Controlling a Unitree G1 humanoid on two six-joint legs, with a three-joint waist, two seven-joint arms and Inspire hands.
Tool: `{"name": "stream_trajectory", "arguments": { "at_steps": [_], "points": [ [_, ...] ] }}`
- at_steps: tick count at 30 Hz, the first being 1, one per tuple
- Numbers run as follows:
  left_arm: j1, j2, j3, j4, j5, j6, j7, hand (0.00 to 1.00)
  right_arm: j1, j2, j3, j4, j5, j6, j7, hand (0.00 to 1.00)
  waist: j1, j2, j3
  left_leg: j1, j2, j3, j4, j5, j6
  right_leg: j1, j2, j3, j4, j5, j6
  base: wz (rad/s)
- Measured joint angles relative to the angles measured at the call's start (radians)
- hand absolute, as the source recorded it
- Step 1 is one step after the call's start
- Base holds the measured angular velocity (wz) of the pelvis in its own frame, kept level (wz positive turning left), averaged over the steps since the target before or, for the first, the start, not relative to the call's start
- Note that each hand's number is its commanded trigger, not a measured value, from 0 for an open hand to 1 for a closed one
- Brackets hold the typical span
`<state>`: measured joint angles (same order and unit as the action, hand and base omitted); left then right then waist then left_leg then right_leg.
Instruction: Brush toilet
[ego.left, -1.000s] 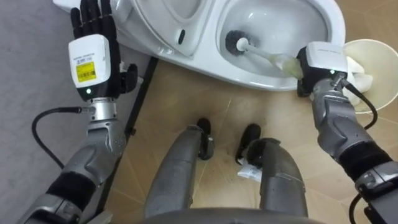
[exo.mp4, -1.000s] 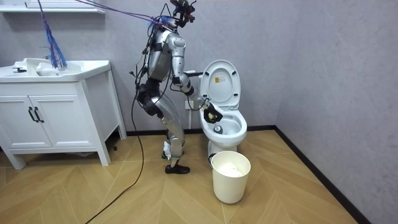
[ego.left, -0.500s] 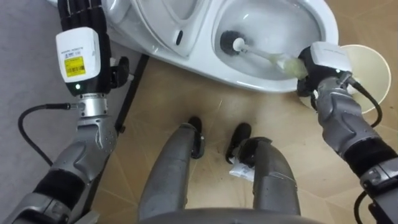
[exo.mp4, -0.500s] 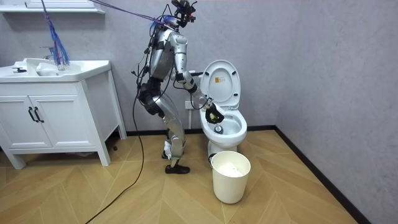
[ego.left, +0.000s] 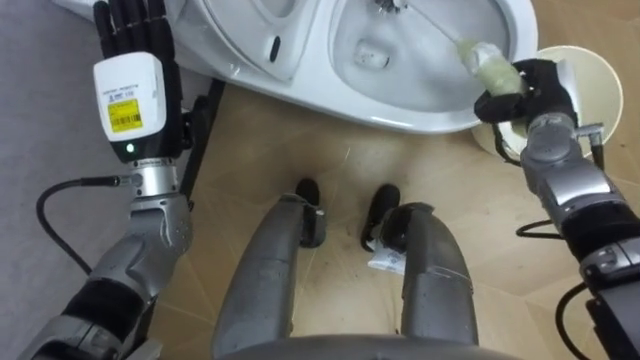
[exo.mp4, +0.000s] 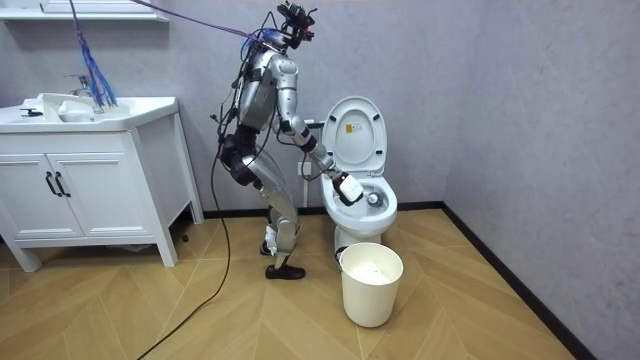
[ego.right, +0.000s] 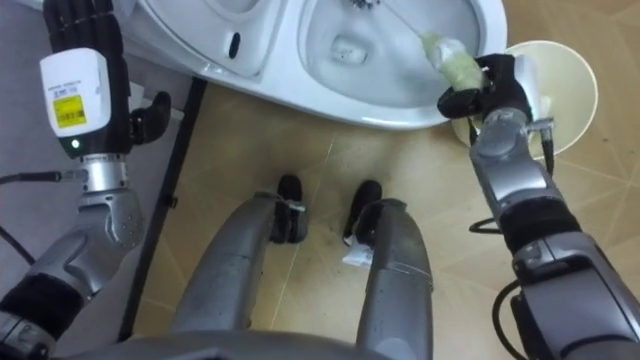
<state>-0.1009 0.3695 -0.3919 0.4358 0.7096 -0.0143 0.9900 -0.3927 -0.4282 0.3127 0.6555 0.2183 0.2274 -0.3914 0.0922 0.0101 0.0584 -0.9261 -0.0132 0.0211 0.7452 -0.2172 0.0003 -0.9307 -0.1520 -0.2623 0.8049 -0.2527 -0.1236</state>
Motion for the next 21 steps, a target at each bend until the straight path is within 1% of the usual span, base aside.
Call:
{"name": "stream_trajectory", "arguments": {
  "at_steps": [4, 7, 12, 17, 21],
  "points": [
    [-0.010, -0.001, -0.002, 0.021, 0.001, 0.000, 0.000, 0.00, 0.011, 0.000, 0.000, 0.000, 0.121, 0.000, -0.004, 1.00, -0.005, 0.000, -0.0001, 0.001, 0.000, 0.006, 0.005, -0.001, 0.009, 0.002, -0.003, 0.005, 0.004, 0.004, 0.008, 0.00],
    [-0.012, -0.001, -0.002, 0.031, 0.001, 0.000, 0.000, 0.00, 0.022, 0.001, 0.000, 0.000, 0.182, 0.000, -0.004, 1.00, -0.004, 0.001, -0.0006, 0.007, -0.001, 0.008, 0.002, 0.003, 0.014, 0.007, -0.005, 0.011, 0.004, 0.007, 0.013, 0.00],
    [-0.011, -0.002, -0.001, 0.038, 0.001, 0.001, -0.001, 0.00, 0.026, 0.001, 0.000, 0.008, 0.193, 0.000, -0.005, 1.00, -0.005, 0.001, -0.0007, 0.025, -0.002, 0.009, -0.007, 0.007, 0.018, 0.025, -0.006, 0.012, -0.005, 0.012, 0.020, 0.00],
    [-0.015, -0.004, 0.001, 0.041, 0.001, 0.014, -0.001, 0.00, 0.043, 0.001, -0.002, 0.009, 0.190, 0.000, -0.005, 1.00, -0.005, 0.003, -0.0012, 0.044, -0.001, 0.010, -0.010, 0.006, 0.021, 0.046, -0.005, 0.013, -0.013, 0.013, 0.022, 0.00],
    [-0.014, -0.005, 0.026, 0.057, 0.001, 0.016, -0.002, 0.00, 0.054, 0.002, -0.004, 0.009, 0.160, -0.001, -0.005, 1.00, -0.001, 0.007, -0.0025, 0.054, 0.000, 0.009, -0.012, 0.006, 0.022, 0.058, -0.001, 0.009, -0.024, 0.016, 0.023, -0.02]
  ]
}}
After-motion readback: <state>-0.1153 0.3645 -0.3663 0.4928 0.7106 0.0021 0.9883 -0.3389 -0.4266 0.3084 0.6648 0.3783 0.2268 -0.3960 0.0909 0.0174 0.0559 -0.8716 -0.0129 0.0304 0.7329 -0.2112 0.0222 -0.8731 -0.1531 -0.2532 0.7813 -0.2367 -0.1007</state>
